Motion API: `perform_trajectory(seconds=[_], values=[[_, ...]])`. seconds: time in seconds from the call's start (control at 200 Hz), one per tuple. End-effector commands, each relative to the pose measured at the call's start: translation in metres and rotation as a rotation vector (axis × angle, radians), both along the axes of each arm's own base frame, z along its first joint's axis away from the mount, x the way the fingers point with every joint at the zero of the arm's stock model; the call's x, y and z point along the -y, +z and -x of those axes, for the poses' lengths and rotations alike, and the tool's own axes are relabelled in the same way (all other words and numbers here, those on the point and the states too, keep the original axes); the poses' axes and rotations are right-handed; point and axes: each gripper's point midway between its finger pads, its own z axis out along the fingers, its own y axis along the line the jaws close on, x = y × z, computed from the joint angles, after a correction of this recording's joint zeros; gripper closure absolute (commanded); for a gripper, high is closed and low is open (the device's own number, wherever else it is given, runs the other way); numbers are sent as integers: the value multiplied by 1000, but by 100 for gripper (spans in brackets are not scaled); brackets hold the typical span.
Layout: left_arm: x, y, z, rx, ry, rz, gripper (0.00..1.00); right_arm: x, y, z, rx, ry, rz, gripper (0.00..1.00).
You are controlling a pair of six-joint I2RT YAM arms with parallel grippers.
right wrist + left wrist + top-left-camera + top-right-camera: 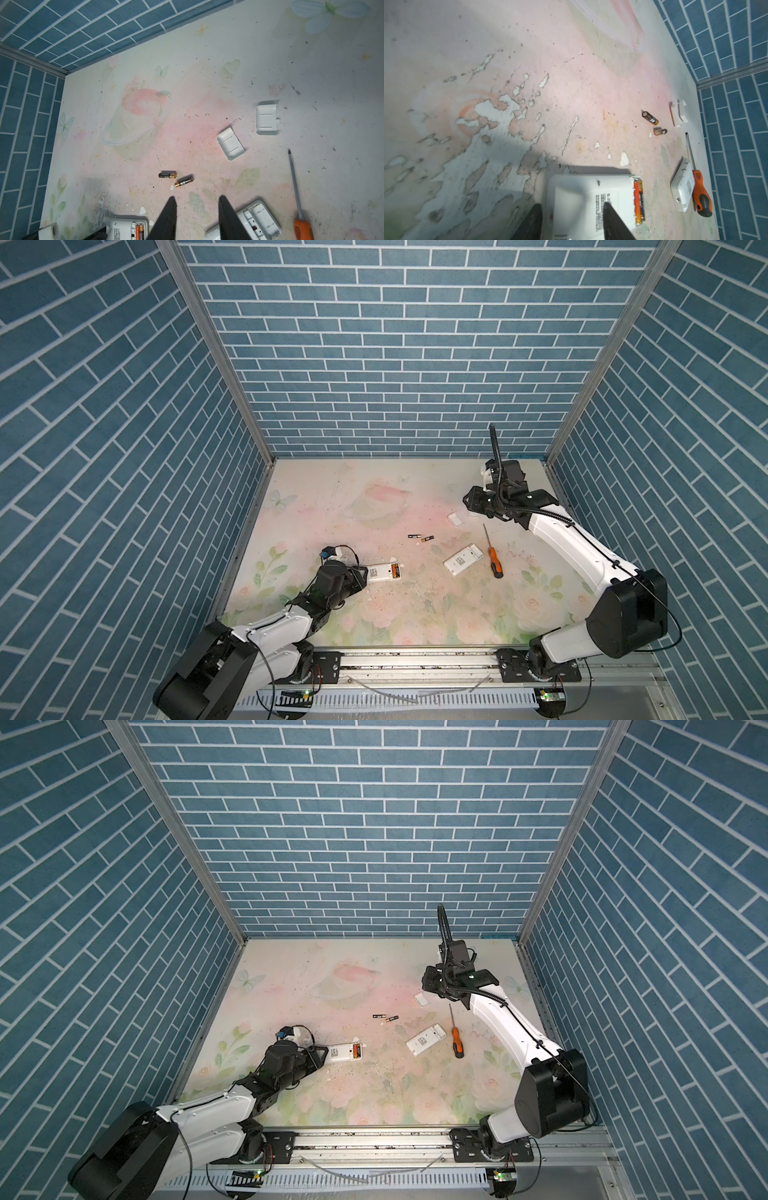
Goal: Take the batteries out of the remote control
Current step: 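Lower the opened display remote with the left gripper while the right hovers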
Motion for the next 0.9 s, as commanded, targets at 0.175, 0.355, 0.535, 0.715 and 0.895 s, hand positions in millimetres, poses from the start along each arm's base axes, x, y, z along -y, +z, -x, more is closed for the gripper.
perform_trajectory(seconds=[0.175, 0.355, 0.535, 0.715, 0.895], values=[[1, 1, -3, -37, -19, -59, 47, 22, -10, 40, -97, 4, 101, 64], [-8, 19, -2, -47, -21, -137, 42, 45, -24, 76, -188, -12, 175, 64], [-8, 38, -2, -66, -63, -195, 39, 65, -45, 103, -288, -45, 253, 62], [-4, 48, -5, -71, -102, -223, 39, 79, -82, 115, -381, -76, 330, 61], [-1, 58, -9, -63, -140, -260, 39, 90, -103, 119, -432, -100, 386, 59]])
